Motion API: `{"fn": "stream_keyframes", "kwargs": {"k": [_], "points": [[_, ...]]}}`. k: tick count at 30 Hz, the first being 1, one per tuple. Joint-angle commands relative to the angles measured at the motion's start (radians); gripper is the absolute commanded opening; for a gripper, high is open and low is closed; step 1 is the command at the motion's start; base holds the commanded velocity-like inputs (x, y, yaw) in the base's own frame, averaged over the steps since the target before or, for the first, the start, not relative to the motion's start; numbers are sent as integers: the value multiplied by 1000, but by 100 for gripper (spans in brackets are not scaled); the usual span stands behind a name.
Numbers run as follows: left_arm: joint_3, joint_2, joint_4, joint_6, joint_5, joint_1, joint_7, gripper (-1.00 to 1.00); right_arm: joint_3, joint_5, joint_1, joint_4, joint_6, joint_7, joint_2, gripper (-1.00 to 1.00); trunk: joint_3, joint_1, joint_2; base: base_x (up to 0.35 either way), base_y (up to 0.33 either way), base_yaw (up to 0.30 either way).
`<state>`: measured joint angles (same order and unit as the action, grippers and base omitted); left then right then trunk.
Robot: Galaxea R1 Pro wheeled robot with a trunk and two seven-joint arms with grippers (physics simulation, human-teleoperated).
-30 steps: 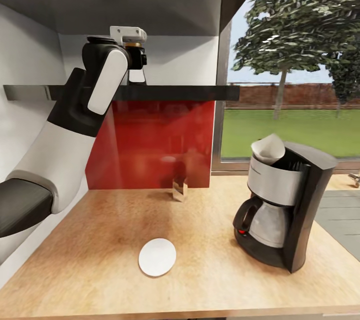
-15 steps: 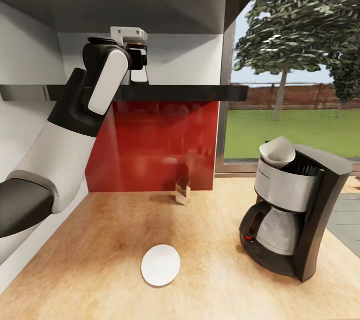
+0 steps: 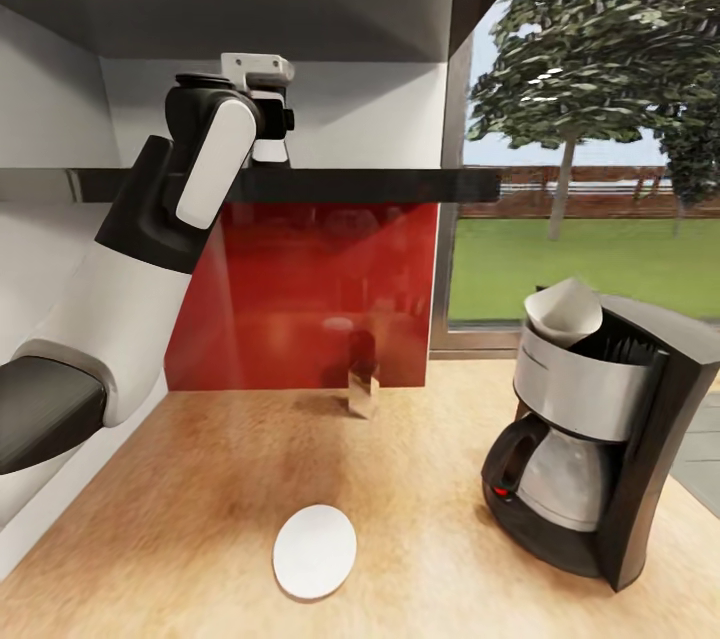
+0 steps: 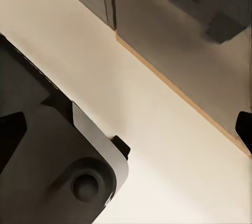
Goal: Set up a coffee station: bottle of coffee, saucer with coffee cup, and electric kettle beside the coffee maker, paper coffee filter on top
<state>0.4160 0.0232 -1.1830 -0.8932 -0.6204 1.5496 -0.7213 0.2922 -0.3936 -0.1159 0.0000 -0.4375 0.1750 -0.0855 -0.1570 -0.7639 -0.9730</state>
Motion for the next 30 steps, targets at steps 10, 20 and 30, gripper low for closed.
{"fn": "stream_keyframes", "kwargs": {"k": [10, 20, 30], "points": [[1, 0, 0, -1, -10, 1, -10, 100, 4, 4, -1, 0, -3, 4, 0, 100, -2, 0, -1, 53, 0, 0], [1, 0, -2, -2, -10, 1, -10, 100, 4, 5, -1, 0, -3, 4, 0, 100, -2, 0, -1, 116, 0, 0], [1, -2, -2, -2, -10, 1, -10, 100, 4, 5, -1, 0, -3, 4, 0, 100, -2, 0, -1, 23, 0, 0]]}}
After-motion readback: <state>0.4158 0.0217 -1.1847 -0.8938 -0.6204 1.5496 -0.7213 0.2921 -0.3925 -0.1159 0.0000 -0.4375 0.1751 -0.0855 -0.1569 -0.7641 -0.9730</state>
